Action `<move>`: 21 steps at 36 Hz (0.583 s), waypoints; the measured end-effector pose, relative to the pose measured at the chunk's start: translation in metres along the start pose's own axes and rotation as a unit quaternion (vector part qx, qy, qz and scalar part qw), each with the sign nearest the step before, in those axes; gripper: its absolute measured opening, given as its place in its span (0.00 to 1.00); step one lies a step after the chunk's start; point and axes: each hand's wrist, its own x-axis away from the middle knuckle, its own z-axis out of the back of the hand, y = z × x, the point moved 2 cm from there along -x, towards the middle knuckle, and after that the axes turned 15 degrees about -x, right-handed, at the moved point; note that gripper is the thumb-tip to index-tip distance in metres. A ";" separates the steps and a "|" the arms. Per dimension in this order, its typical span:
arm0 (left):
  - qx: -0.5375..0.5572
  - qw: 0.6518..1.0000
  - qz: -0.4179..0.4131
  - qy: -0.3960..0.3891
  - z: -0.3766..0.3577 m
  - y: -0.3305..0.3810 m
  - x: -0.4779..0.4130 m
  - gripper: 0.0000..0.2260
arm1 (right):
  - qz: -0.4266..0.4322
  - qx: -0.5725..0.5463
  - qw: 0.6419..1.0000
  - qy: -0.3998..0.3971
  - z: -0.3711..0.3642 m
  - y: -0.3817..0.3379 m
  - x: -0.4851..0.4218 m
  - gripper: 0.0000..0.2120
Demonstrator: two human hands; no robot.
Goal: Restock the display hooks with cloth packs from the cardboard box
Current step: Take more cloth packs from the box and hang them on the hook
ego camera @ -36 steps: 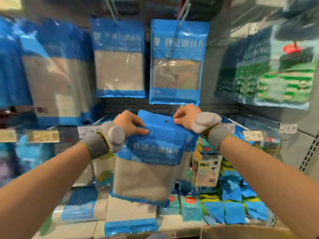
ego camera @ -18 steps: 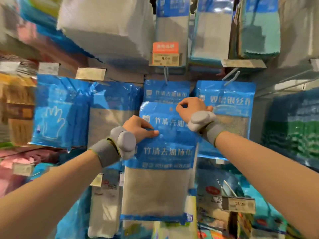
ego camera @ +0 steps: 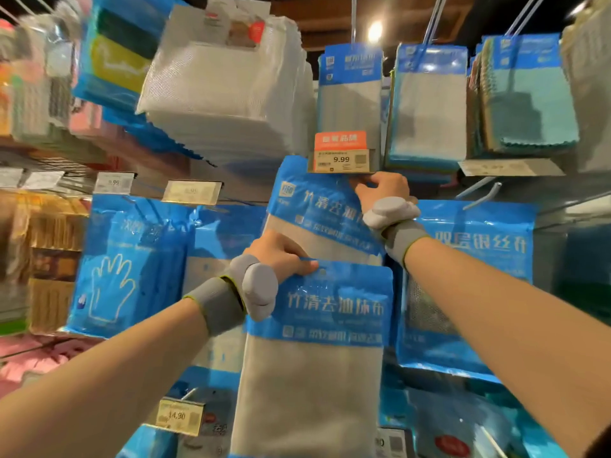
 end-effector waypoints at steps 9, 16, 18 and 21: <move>-0.007 0.999 0.035 -0.016 -0.001 -0.015 -0.009 0.06 | -0.034 0.042 0.998 -0.008 -0.013 0.010 -0.024 0.07; -0.035 0.998 0.057 -0.009 -0.003 -0.021 -0.014 0.07 | -0.018 0.217 0.974 -0.061 -0.020 0.017 -0.031 0.11; -0.035 0.997 0.065 -0.008 -0.002 -0.024 -0.015 0.07 | -0.002 0.257 0.965 -0.049 -0.025 0.027 -0.035 0.11; -0.037 0.997 0.071 -0.003 -0.001 -0.026 -0.017 0.08 | 0.042 0.277 0.960 -0.011 -0.030 0.037 -0.039 0.13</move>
